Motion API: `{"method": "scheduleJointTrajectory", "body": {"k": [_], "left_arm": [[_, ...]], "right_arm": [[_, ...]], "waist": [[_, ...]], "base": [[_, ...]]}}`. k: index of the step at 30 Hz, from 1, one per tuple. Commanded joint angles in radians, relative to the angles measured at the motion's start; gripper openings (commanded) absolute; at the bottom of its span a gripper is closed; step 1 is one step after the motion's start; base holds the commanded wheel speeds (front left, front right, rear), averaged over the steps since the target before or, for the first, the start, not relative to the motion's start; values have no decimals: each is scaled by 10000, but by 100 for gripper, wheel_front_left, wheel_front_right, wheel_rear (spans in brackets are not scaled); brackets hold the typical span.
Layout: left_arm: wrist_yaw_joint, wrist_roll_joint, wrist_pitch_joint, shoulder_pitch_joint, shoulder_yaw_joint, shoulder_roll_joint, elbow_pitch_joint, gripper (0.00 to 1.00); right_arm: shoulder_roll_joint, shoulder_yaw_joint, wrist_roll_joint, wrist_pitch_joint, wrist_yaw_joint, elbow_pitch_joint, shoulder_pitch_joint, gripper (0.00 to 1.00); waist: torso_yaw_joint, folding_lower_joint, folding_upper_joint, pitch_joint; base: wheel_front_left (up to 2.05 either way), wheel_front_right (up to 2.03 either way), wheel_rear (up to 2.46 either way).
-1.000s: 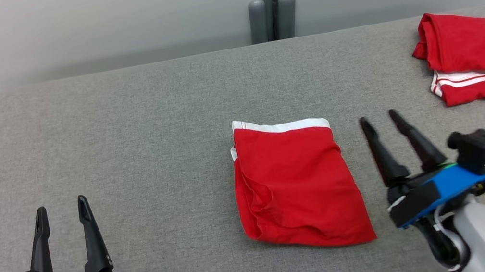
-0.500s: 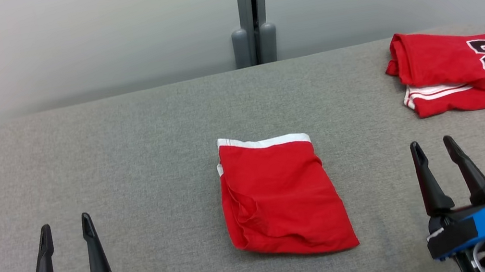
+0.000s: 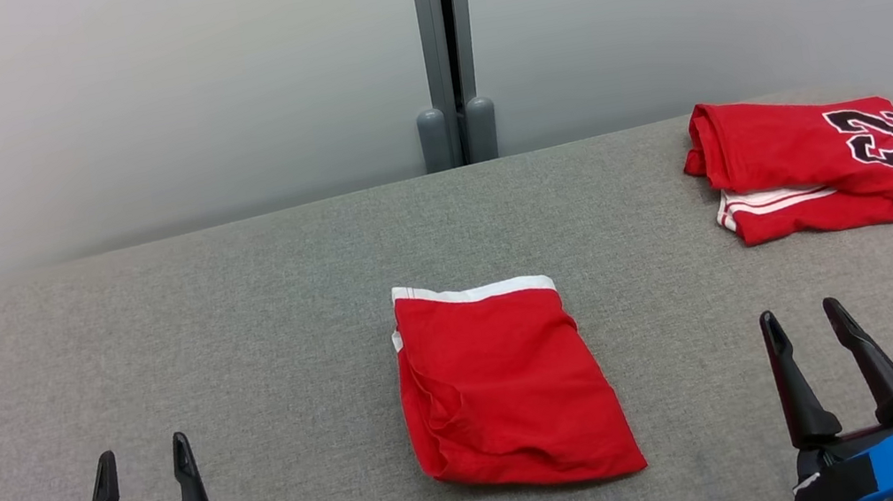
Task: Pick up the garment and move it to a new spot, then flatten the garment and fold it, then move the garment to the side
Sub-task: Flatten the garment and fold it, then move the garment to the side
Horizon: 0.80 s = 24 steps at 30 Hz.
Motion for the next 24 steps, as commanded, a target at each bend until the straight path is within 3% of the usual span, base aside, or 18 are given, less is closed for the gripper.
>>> {"method": "scheduleJointTrajectory", "body": {"k": [1, 24], "left_arm": [[-14, 71, -40, 86, 9, 43, 41, 100], [-14, 259, -40, 219, 47, 97, 292, 100]], "right_arm": [[33, 10, -140, -33, 1, 4, 148, 100], [139, 54, -378, -33, 1, 342, 296, 100]], "waist": [[8, 1, -1, -32], [119, 1, -1, -80]], "base": [[0, 0, 0], [0, 0, 0]]}}
